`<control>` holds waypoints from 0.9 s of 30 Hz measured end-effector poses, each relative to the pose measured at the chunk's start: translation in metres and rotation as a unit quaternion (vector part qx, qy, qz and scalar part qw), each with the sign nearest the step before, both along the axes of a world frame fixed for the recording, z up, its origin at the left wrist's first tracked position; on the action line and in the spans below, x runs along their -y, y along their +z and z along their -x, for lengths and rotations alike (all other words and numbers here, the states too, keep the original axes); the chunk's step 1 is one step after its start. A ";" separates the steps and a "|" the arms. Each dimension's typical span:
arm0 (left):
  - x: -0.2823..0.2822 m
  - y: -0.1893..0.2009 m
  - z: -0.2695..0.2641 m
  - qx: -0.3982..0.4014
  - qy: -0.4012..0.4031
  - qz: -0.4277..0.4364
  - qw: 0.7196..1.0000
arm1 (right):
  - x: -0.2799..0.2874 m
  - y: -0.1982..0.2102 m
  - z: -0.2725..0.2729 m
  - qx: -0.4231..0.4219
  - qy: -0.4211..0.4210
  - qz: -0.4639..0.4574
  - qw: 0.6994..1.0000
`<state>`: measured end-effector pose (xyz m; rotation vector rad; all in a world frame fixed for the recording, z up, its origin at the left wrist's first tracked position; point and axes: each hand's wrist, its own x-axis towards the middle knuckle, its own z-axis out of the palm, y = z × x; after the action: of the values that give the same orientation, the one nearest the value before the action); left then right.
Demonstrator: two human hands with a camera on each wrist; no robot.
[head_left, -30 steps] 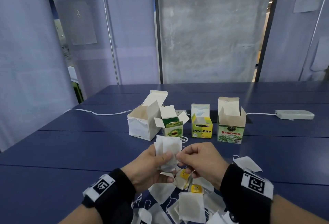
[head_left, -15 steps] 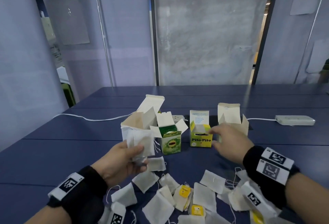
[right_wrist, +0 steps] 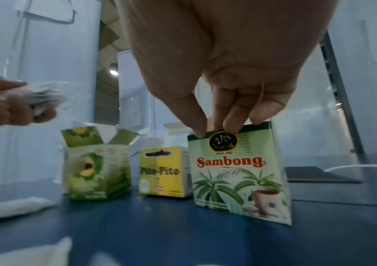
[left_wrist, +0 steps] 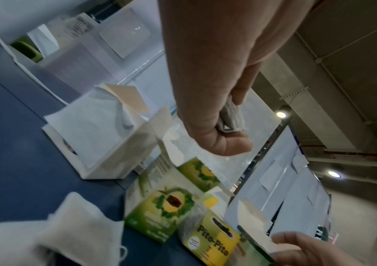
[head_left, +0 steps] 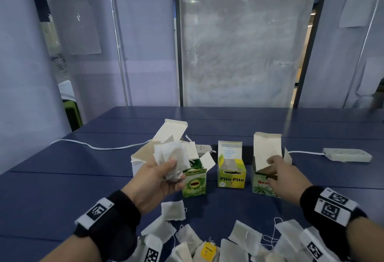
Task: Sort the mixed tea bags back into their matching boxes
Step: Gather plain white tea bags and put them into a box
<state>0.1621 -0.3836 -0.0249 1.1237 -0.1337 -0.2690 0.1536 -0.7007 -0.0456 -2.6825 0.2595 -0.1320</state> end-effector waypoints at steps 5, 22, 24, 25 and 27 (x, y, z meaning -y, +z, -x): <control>0.049 0.009 0.003 -0.021 -0.060 0.050 0.997 | -0.011 0.015 0.020 0.001 0.060 -0.088 0.994; 0.175 0.029 -0.003 -0.030 -0.017 0.076 0.996 | 0.053 0.022 0.036 0.025 0.089 0.000 0.996; 0.176 0.031 -0.009 -0.021 -0.017 0.061 0.998 | 0.053 0.019 0.032 -0.009 0.106 0.020 0.994; 0.177 0.031 -0.012 -0.018 -0.018 0.052 0.998 | 0.054 0.016 0.028 -0.026 0.116 0.040 0.992; 0.177 0.031 -0.015 -0.019 -0.019 0.044 0.999 | 0.051 0.013 0.022 -0.040 0.137 0.097 0.985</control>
<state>0.1775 -0.5604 0.0062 1.0295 -0.1317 -0.3165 0.1318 -0.7521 -0.0327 -2.8886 -0.1055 0.0372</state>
